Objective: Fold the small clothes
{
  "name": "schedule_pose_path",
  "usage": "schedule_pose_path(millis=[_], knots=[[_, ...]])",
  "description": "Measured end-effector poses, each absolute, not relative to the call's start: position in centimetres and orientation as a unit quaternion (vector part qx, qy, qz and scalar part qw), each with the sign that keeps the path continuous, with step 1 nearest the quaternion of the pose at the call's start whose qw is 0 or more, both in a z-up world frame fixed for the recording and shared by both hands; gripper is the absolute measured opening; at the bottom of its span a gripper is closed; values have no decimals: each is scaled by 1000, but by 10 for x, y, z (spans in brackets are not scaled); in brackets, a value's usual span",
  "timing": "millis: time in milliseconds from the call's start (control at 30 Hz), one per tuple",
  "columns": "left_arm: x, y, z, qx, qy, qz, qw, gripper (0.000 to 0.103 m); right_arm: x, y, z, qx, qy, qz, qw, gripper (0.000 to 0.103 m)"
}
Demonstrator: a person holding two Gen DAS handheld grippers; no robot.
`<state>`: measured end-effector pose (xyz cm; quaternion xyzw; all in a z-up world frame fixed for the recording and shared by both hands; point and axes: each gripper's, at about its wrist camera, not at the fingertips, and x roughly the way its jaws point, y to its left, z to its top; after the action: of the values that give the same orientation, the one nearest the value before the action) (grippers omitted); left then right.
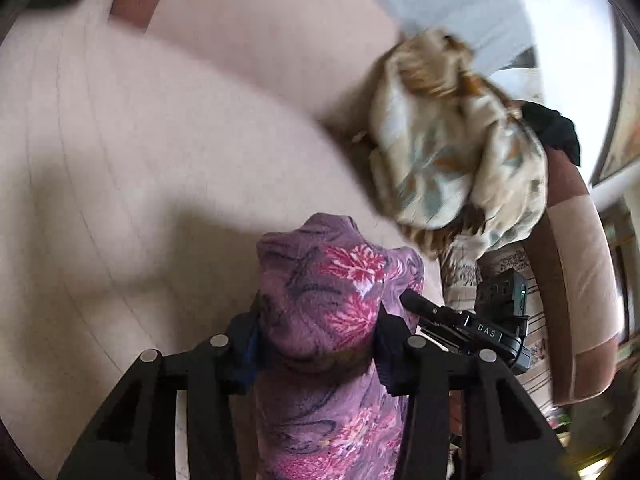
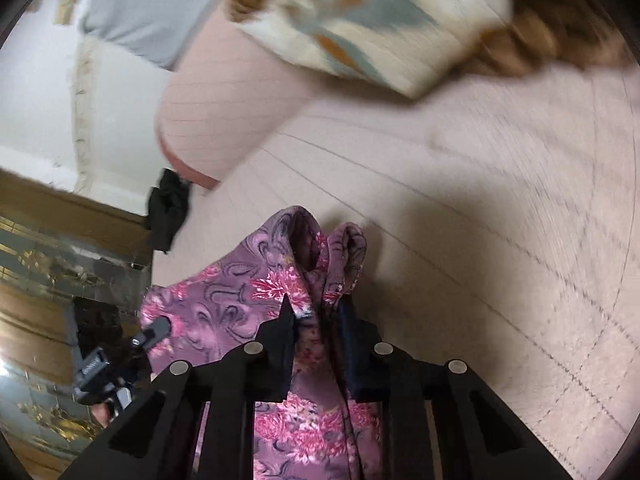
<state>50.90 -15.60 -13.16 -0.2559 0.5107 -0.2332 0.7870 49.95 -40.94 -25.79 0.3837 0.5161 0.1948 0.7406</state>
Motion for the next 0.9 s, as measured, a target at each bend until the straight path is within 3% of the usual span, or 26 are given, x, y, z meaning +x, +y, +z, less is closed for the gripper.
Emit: schedule_pose_path(millis=[67, 100, 133, 167, 267, 333, 467, 500, 700, 767, 800, 867, 900], knots=[[524, -166, -133, -225, 517, -207, 800, 52, 508, -403, -256, 364, 517, 165, 757, 26], [534, -171, -142, -213, 533, -193, 796, 56, 511, -398, -257, 336, 529, 134, 768, 33], [541, -175, -156, -197, 560, -169, 787, 58, 514, -393, -260, 288, 554, 88, 776, 48], [541, -172, -163, -186, 582, -137, 779, 58, 514, -391, -264, 258, 577, 63, 772, 52], [502, -152, -148, -191, 554, -178, 791, 62, 490, -394, -241, 269, 567, 116, 770, 56], [460, -134, -140, -189, 556, -188, 787, 69, 466, -386, -212, 226, 571, 135, 777, 72], [385, -115, -146, -183, 578, -203, 769, 70, 407, -380, -190, 248, 573, 142, 768, 72], [368, -112, -150, -182, 576, -209, 769, 70, 381, -381, -195, 269, 585, 148, 751, 71], [342, -125, -174, -202, 581, -242, 750, 69, 310, -373, -240, 291, 615, 90, 727, 31], [345, -139, -176, -189, 577, -256, 752, 66, 310, -378, -247, 295, 611, 97, 728, 29], [343, -140, -180, -181, 584, -254, 750, 59, 312, -380, -248, 294, 609, 100, 730, 29], [339, -143, -189, -165, 599, -241, 746, 28, 313, -380, -254, 300, 612, 104, 724, 8], [336, -142, -186, -149, 592, -236, 756, 21, 312, -378, -256, 299, 622, 94, 717, 7]])
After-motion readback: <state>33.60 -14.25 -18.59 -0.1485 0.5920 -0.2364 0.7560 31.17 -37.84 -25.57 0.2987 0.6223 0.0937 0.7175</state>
